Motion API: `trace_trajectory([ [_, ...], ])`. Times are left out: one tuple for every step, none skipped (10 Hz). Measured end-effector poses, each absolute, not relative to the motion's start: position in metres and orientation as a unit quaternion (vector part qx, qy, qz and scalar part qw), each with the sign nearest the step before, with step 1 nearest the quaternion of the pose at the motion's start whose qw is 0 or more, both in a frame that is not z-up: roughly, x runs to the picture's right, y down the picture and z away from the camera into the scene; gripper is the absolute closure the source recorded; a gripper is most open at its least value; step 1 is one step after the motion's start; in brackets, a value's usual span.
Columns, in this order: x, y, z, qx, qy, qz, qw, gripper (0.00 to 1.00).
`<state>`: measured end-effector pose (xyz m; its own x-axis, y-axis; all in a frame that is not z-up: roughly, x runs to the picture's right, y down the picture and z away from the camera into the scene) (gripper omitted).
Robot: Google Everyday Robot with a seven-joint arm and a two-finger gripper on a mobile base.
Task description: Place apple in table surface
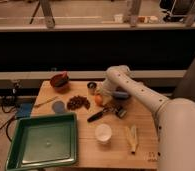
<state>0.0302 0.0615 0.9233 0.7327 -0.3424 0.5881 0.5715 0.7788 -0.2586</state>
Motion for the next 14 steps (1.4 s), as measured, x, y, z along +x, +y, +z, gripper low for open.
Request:
trace_trajectory([
  [0.029,0.062,0.923,-0.218,-0.266,-0.255,0.904,0.83],
  [0.027,0.062,0.923,-0.219,-0.268,-0.257,0.902,0.75],
  [0.024,0.062,0.923,-0.22,-0.271,-0.259,0.901,0.63],
  [0.023,0.062,0.923,-0.221,-0.273,-0.259,0.9,0.51],
  [0.024,0.063,0.923,-0.222,-0.273,-0.259,0.899,0.43],
  [0.024,0.062,0.923,-0.223,-0.273,-0.259,0.899,0.32],
  [0.024,0.063,0.923,-0.223,-0.273,-0.26,0.899,0.25],
  [0.023,0.063,0.922,-0.223,-0.273,-0.26,0.899,0.23],
  [0.023,0.062,0.922,-0.223,-0.273,-0.261,0.899,0.23],
  [0.022,0.061,0.921,-0.222,-0.273,-0.262,0.899,0.23],
  [0.021,0.061,0.921,-0.221,-0.272,-0.263,0.899,0.23],
  [0.02,0.06,0.92,-0.219,-0.272,-0.265,0.899,0.23],
  [0.019,0.058,0.919,-0.216,-0.272,-0.268,0.899,0.23],
  [0.018,0.055,0.918,-0.211,-0.271,-0.27,0.9,0.23],
])
